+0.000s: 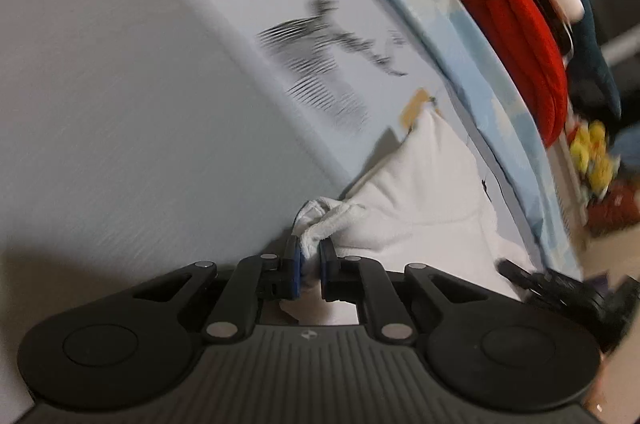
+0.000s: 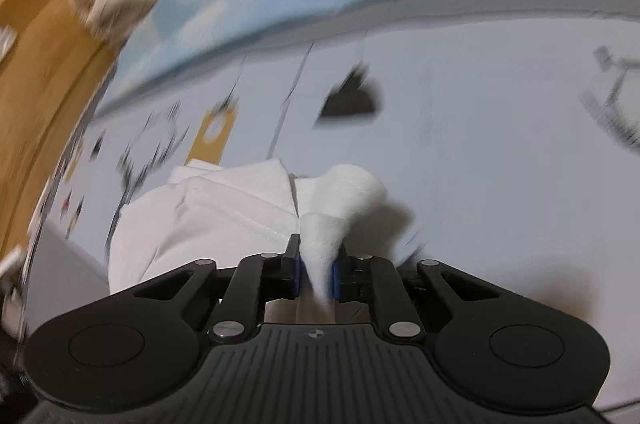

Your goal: Fold small clothes

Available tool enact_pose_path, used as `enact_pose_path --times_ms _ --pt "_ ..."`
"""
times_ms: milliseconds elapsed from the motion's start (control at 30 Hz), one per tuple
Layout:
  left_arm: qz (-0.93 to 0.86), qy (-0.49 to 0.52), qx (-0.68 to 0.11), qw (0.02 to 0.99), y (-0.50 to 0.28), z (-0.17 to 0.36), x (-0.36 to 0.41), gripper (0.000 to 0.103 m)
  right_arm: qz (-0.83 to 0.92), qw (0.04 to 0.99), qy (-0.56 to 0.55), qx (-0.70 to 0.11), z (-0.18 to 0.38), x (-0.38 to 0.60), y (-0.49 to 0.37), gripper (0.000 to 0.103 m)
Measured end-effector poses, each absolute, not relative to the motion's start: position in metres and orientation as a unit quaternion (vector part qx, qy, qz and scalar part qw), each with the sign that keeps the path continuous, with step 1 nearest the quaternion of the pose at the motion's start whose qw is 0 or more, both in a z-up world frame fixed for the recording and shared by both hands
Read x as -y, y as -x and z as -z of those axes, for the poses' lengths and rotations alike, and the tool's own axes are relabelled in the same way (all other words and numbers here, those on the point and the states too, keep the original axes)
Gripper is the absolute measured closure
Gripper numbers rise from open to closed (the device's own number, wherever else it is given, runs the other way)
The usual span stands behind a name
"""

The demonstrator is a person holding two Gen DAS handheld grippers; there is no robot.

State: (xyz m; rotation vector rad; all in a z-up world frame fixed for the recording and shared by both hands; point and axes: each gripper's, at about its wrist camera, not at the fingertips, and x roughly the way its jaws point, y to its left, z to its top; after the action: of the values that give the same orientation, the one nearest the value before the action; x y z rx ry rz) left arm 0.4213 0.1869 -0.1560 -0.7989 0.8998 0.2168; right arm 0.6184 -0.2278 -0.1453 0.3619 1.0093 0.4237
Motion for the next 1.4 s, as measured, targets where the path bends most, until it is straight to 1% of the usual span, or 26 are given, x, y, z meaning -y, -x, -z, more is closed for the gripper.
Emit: enact_pose_path --times_ms 100,200,267,367,433,467,500,567,633,700,733,767,800,867,967,1000,1033,1067,1100,1133,1167,1200,1267,1333,1367,1400 --pt "-0.074 0.321 -0.436 0.837 -0.51 0.152 -0.171 0.094 -0.158 0.86 -0.206 -0.438 0.15 0.267 -0.616 0.093" --pt "-0.034 0.262 -0.458 0.848 -0.605 0.148 -0.137 0.094 -0.12 0.874 -0.232 -0.409 0.166 0.303 -0.595 0.093" --pt "-0.01 0.222 -0.464 0.857 -0.647 0.145 -0.112 0.094 -0.108 0.875 -0.247 -0.403 0.179 0.321 -0.575 0.093" --pt "0.015 0.183 -0.469 0.864 -0.692 0.141 -0.075 0.093 -0.107 0.859 -0.307 -0.395 0.193 0.335 -0.534 0.092" --pt "0.026 0.167 -0.467 0.868 -0.703 0.139 -0.06 0.084 -0.118 0.853 -0.319 -0.396 0.195 0.337 -0.509 0.091" --pt "0.024 0.16 -0.466 0.87 -0.704 0.137 -0.057 0.066 -0.123 0.851 -0.319 -0.399 0.196 0.335 -0.5 0.089" --pt "0.016 0.154 -0.465 0.871 -0.702 0.136 -0.057 0.045 -0.123 0.848 -0.318 -0.406 0.196 0.334 -0.496 0.086" --pt "-0.001 0.145 -0.449 0.882 -0.689 0.13 -0.066 0.029 -0.134 0.849 -0.302 -0.412 0.192 0.333 -0.493 0.086" --pt "-0.004 0.148 -0.439 0.886 -0.674 0.124 -0.085 0.028 -0.146 0.853 -0.276 -0.418 0.184 0.332 -0.494 0.085" --pt "0.017 0.152 -0.443 0.883 -0.651 0.119 -0.099 0.028 -0.144 0.854 -0.274 -0.417 0.174 0.342 -0.495 0.08" --pt "0.036 0.15 -0.446 0.881 -0.636 0.116 -0.103 0.028 -0.14 0.858 -0.274 -0.41 0.169 0.349 -0.495 0.08" --pt "0.06 0.149 -0.447 0.88 -0.618 0.116 -0.105 0.025 -0.138 0.865 -0.27 -0.401 0.165 0.353 -0.496 0.073" --pt "0.077 0.147 -0.452 0.876 -0.604 0.116 -0.106 0.02 -0.134 0.87 -0.262 -0.395 0.162 0.356 -0.498 0.059" --pt "0.122 0.146 -0.461 0.867 -0.576 0.122 -0.101 0.017 -0.126 0.872 -0.261 -0.395 0.161 0.358 -0.501 0.051" --pt "0.182 0.125 -0.5 0.837 -0.548 0.143 -0.084 0.017 -0.148 0.864 -0.25 -0.412 0.169 0.347 -0.506 0.038" --pt "0.197 0.114 -0.506 0.832 -0.545 0.148 -0.079 0.019 -0.149 0.867 -0.239 -0.41 0.173 0.343 -0.505 0.052" --pt "0.196 0.102 -0.497 0.839 -0.54 0.152 -0.074 0.025 -0.141 0.877 -0.225 -0.401 0.175 0.338 -0.504 0.072" --pt "0.2 0.095 -0.481 0.848 -0.536 0.154 -0.072 0.059 -0.155 0.879 -0.214 -0.398 0.178 0.335 -0.503 0.085" --pt "0.213 0.092 -0.477 0.848 -0.534 0.155 -0.071 0.082 -0.156 0.882 -0.201 -0.396 0.178 0.33 -0.499 0.087" --pt "0.212 0.083 -0.476 0.85 -0.531 0.155 -0.071 0.082 -0.153 0.889 -0.177 -0.394 0.176 0.323 -0.494 0.088" --pt "0.211 0.069 -0.475 0.852 -0.529 0.154 -0.072 0.086 -0.153 0.895 -0.154 -0.389 0.173 0.317 -0.489 0.088" --pt "0.212 0.054 -0.473 0.854 -0.527 0.153 -0.074 0.088 -0.154 0.899 -0.144 -0.383 0.169 0.315 -0.484 0.088" --pt "0.203 0.047 -0.479 0.853 -0.525 0.154 -0.084 0.089 -0.153 0.898 -0.144 -0.386 0.166 0.316 -0.481 0.089" --pt "0.19 0.057 -0.484 0.852 -0.523 0.155 -0.099 0.088 -0.151 0.894 -0.141 -0.398 0.168 0.319 -0.483 0.089" --pt "0.189 0.064 -0.483 0.852 -0.524 0.153 -0.105 0.085 -0.151 0.89 -0.139 -0.407 0.169 0.32 -0.486 0.087" --pt "0.184 0.068 -0.48 0.855 -0.526 0.149 -0.106 0.085 -0.144 0.885 -0.143 -0.419 0.168 0.324 -0.488 0.08"
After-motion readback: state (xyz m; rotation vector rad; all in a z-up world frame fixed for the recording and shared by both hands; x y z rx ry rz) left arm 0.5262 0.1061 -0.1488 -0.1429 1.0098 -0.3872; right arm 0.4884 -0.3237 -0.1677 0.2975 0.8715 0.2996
